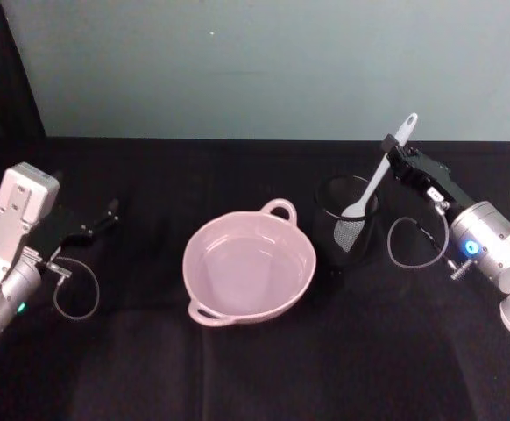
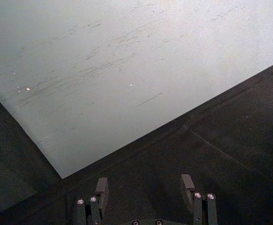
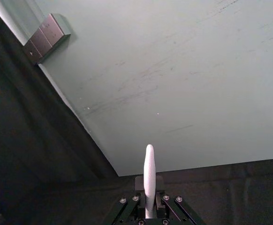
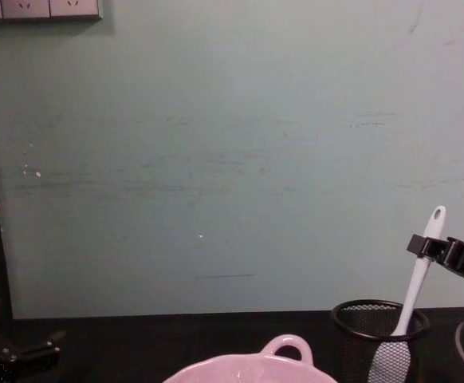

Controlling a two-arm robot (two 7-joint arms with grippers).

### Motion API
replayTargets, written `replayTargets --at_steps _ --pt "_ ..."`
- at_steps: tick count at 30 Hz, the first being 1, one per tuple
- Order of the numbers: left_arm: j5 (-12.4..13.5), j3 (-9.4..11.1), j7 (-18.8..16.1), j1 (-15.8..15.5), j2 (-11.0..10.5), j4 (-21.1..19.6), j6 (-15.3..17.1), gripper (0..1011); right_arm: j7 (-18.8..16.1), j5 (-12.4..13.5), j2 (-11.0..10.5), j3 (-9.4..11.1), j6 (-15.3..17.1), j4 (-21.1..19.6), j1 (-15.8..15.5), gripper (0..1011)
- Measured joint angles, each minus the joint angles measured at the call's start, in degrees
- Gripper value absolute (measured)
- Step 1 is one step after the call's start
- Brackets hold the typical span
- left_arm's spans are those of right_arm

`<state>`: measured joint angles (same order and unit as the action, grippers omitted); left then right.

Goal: Use the one hand to pick up the spoon and stir the clear water in the bowl.

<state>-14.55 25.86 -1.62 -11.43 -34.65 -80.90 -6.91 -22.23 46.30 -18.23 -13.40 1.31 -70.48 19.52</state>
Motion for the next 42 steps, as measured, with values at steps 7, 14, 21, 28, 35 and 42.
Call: replayTargets --at_steps 7,14,21,28,35,42 --pt "0.0 0.0 0.0 0.0 0.0 0.0 0.0 1011 0.7 0.0 -0.1 -0.1 -0.2 -0.4 -0.4 118" --pt "0.0 0.0 0.0 0.0 0.0 0.0 0.0 1011 1.1 -0.5 0.1 -0.4 -0.5 -0.3 -0.4 118" --pt "0.0 0.0 0.0 0.0 0.0 0.0 0.0 1011 1.1 -0.9 0.3 -0.7 -0.6 0.2 -0.3 118" --pt "0.0 0.0 0.0 0.0 0.0 0.0 0.0 1011 1.0 -1.3 0.4 -0.8 -0.9 0.6 -0.1 118" --pt "0.0 0.0 0.0 0.0 0.0 0.0 0.0 1011 1.0 -1.3 0.4 -0.8 -1.0 0.6 -0.1 118" --pt "0.0 0.0 0.0 0.0 0.0 0.0 0.0 1011 1.0 -1.3 0.4 -0.8 -0.9 0.6 -0.1 222"
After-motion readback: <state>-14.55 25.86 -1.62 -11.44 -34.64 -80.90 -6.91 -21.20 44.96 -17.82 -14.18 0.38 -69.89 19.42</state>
